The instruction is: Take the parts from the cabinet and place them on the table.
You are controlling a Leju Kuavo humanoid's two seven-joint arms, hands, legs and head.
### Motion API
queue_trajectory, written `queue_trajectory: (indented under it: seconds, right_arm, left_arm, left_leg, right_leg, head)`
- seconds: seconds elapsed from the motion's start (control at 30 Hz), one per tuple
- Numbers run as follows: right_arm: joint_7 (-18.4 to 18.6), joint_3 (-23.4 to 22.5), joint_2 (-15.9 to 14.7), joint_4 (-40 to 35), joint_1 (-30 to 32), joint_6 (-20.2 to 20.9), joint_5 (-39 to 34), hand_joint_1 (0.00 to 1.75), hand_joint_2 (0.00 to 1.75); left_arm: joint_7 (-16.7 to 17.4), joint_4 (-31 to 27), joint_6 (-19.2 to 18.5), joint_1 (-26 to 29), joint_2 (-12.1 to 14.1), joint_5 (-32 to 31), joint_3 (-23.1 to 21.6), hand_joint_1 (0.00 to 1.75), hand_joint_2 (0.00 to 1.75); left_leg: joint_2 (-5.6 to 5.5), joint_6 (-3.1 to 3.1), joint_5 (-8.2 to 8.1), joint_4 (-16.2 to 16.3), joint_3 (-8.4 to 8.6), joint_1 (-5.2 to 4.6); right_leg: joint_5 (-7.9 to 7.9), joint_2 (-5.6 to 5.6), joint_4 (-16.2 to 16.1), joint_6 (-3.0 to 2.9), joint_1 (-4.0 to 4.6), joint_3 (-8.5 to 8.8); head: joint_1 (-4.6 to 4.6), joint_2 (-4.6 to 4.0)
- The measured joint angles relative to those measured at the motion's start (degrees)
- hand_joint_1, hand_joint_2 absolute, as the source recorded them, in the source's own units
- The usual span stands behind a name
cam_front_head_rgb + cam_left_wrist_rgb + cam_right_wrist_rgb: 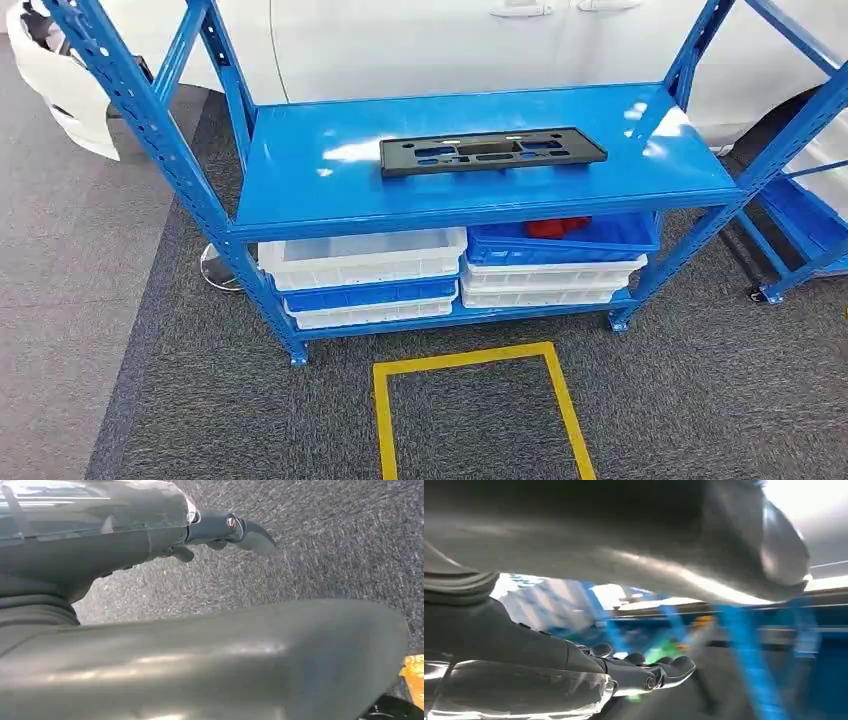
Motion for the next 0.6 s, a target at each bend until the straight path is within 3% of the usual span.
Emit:
queue_trajectory:
  seconds: [0.1, 0.27, 0.43, 0.6]
  right_arm:
    - [0.9, 7.5, 0.2, -6.3, -3.5, 0.0, -0.7, 0.00, 0.00]
    - [0.9, 18.6, 2.6, -15.8, -3.0, -4.3, 3.2, 0.00, 0.00]
    - [1.0, 27.0, 9.7, -20.3, 1.0, -8.4, 16.1, 0.00, 0.00]
    - [0.7, 32.9, 16.9, -20.2, 0.0, -8.3, 18.7, 0.00, 0.00]
  left_arm:
    - [0.0, 0.0, 0.0, -0.1, 0.0, 0.4, 0.0, 0.00, 0.00]
    - [-0.2, 0.0, 0.2, -0.2, -0.3, 1.3, 0.0, 0.00, 0.00]
    - [-0.7, -0.2, 0.1, -0.3, -0.5, 1.0, -0.2, 0.00, 0.00]
    - [-1.0, -0.2, 0.0, -0.3, -0.5, 0.3, -1.4, 0.00, 0.00]
  left_leg:
    - [0.00, -0.04, 0.03, 0.0, -0.07, 0.02]
    - [-0.03, -0.06, 0.04, 0.0, -0.04, 0.15]
    - [-0.06, -0.14, 0.10, 0.0, 0.03, 0.26]
    - [-0.08, -0.16, 0.13, 0.0, 0.01, 0.28]
  right_leg:
    - [0.00, 0.00, 0.0, -0.01, 0.02, 0.00]
    - [0.01, -0.01, 0.0, -0.02, 0.14, 0.06]
    - [0.05, -0.06, 0.0, -0.07, 0.23, 0.10]
    - [0.07, -0.09, 0.0, -0.10, 0.25, 0.05]
  head:
    - [0.00, 0.00]
    - [0.00, 0.00]
    - [0.00, 0.00]
    - [0.00, 0.00]
